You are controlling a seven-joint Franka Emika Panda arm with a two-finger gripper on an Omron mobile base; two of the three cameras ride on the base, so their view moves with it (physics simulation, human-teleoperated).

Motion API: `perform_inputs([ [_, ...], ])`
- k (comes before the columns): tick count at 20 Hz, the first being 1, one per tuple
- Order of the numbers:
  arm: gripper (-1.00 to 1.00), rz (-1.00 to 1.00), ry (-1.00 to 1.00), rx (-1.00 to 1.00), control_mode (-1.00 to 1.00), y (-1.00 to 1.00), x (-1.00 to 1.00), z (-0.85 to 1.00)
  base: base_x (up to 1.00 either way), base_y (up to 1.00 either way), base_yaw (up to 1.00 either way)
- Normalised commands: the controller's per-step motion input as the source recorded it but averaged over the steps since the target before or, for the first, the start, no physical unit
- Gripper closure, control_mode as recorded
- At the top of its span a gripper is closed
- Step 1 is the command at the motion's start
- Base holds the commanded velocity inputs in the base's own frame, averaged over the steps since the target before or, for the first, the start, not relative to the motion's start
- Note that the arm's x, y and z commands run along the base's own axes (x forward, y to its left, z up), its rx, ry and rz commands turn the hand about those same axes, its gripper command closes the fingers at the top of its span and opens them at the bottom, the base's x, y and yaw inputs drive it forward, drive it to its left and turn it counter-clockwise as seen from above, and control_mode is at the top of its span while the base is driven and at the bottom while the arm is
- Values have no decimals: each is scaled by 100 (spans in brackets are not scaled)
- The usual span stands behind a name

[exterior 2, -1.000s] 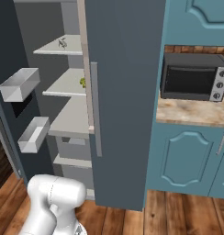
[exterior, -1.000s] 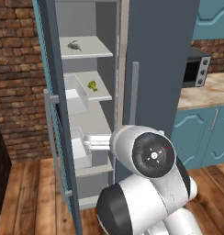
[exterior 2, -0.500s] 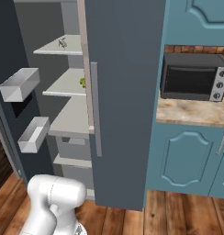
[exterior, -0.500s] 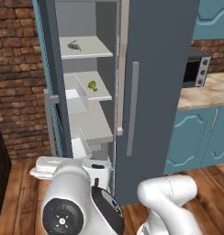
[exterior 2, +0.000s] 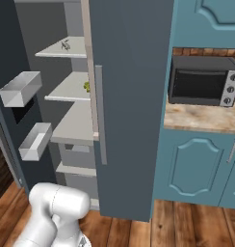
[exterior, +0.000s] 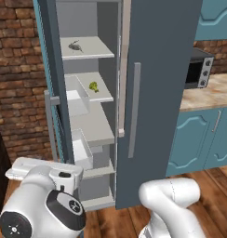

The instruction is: There's a fish in the fridge that needs to be moved to the freezer for freezing. Pick up the fish from the fridge, place it on any shelf in the freezer, and close the fridge and freezer doors when done.

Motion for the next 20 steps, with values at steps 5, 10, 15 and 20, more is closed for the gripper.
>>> perform_inputs([
  [5, -100, -3, 0, 0, -100, 27, 65, -34, 0, 0, 0],
  [10, -100, 0, 0, 0, -100, 3, 58, -48, 0, 0, 0],
  [15, -100, -2, -4, 0, -100, 13, 36, -35, 0, 0, 0],
  [20, -100, -6, -2, 0, -100, 3, 38, -22, 0, 0, 0],
])
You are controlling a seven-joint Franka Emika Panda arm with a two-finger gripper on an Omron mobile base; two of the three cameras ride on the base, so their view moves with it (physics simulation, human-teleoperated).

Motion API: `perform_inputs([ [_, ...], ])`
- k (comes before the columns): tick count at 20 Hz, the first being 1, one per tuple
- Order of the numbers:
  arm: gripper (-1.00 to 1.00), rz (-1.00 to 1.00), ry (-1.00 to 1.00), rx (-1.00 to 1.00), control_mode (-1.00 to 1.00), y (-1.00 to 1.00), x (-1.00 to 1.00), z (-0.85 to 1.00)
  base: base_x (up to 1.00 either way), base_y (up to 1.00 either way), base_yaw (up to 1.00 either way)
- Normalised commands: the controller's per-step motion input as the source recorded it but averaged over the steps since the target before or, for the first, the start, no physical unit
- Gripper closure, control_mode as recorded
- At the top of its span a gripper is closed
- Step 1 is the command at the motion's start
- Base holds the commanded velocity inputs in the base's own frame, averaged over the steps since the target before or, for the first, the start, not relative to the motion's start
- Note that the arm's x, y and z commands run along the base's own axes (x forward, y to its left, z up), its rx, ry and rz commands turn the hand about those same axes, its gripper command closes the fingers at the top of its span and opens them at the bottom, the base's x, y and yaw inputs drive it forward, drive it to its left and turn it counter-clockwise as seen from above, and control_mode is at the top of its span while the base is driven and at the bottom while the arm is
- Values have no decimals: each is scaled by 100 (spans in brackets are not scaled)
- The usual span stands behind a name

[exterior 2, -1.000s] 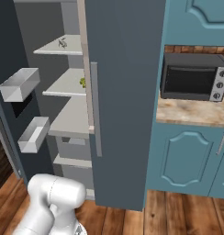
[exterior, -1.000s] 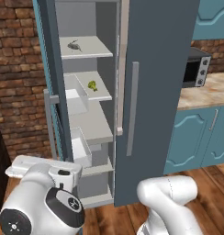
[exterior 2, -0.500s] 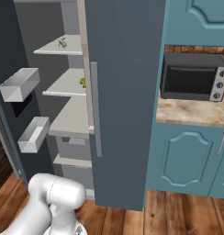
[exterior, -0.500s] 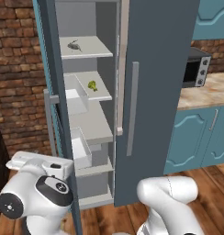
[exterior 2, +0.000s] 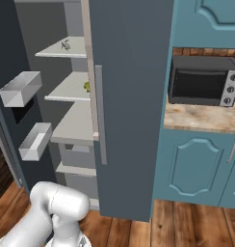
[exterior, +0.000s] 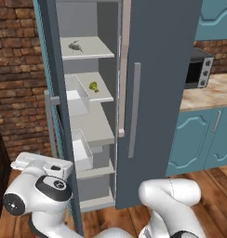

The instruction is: There's a fish in the fridge that needs to be moved to the freezer for freezing. Pick up the fish from the fridge, place it on any shelf in the freezer, and close the fridge and freezer doors when done.

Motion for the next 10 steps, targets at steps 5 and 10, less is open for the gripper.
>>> perform_inputs([
  [5, -100, -12, -6, 0, -100, 29, 33, -26, 0, 0, 0],
  [10, -100, -22, 0, -1, -100, 34, 16, -15, 0, 0, 0],
])
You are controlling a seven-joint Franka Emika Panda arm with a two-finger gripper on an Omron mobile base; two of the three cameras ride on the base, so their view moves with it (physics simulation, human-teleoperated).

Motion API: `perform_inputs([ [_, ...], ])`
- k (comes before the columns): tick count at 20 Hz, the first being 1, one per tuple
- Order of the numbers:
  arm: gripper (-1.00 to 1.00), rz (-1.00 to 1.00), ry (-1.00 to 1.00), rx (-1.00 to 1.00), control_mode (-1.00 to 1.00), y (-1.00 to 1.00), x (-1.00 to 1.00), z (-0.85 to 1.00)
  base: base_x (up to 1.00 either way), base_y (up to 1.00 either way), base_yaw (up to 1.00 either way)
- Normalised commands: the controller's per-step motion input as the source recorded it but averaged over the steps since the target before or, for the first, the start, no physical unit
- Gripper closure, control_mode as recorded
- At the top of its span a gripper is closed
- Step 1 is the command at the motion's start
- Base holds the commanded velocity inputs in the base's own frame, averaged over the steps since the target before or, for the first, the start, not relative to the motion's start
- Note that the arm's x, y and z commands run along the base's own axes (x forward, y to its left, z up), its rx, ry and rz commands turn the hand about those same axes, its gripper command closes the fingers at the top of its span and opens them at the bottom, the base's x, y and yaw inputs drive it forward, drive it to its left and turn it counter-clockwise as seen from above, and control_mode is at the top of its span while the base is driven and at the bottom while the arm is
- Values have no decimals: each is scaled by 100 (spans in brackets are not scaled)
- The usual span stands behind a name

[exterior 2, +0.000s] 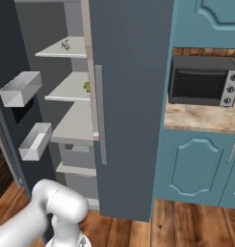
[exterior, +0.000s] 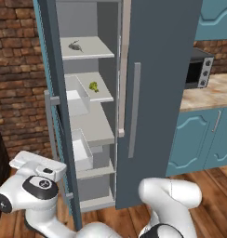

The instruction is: There's a fish in the fridge that needs to be moved to the freezer for freezing. Pick up the fish from the fridge, place it on any shelf in the freezer, and close the fridge and freezer doors when done.

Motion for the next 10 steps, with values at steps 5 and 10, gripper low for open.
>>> perform_inputs([
  [5, -100, -10, 1, 0, -100, 12, 33, 0, 0, 0, 0],
  [10, -100, -1, 1, 0, -100, 0, 38, -6, 0, 0, 0],
])
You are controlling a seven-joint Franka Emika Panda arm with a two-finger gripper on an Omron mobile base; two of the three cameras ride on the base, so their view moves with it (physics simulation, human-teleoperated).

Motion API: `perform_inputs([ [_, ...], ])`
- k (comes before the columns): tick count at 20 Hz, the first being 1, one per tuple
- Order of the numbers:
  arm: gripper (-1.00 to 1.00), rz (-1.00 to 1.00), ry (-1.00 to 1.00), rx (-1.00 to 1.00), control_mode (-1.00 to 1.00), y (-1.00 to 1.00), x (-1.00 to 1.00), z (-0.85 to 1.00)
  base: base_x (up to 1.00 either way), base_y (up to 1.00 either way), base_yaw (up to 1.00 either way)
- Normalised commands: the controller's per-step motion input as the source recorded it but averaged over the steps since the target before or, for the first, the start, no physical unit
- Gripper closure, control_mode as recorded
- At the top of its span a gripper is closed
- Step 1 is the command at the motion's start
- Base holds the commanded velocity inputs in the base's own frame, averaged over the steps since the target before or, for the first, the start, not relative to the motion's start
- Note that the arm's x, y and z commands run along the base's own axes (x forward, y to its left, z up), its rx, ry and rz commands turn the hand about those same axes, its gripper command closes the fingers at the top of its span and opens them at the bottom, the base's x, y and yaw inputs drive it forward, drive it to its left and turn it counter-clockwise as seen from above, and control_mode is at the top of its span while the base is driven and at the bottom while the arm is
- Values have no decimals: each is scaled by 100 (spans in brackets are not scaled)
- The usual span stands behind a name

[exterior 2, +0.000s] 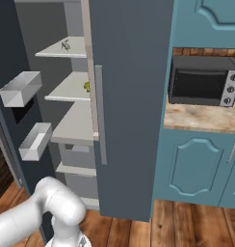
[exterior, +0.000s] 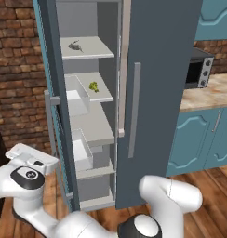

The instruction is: There's a fish in the fridge that needs to be moved to the freezer for freezing. Pick up the fish from the fridge, place it on any shelf in the freezer, and close the fridge and freezer doors when done.

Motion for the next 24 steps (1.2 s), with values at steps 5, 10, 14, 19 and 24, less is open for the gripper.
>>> perform_inputs([
  [5, -100, 0, 1, 0, -100, -6, 28, -19, 0, 0, 0],
  [10, -100, 0, 16, 0, -100, -15, 24, -7, 0, 0, 0],
  [14, -100, 0, 15, 0, -100, -33, 28, -1, 0, 0, 0],
  [19, -100, 0, 11, 0, -100, -42, 29, 0, 0, 0, 0],
  [24, -100, 0, 2, 0, -100, -51, 48, -10, 0, 0, 0],
])
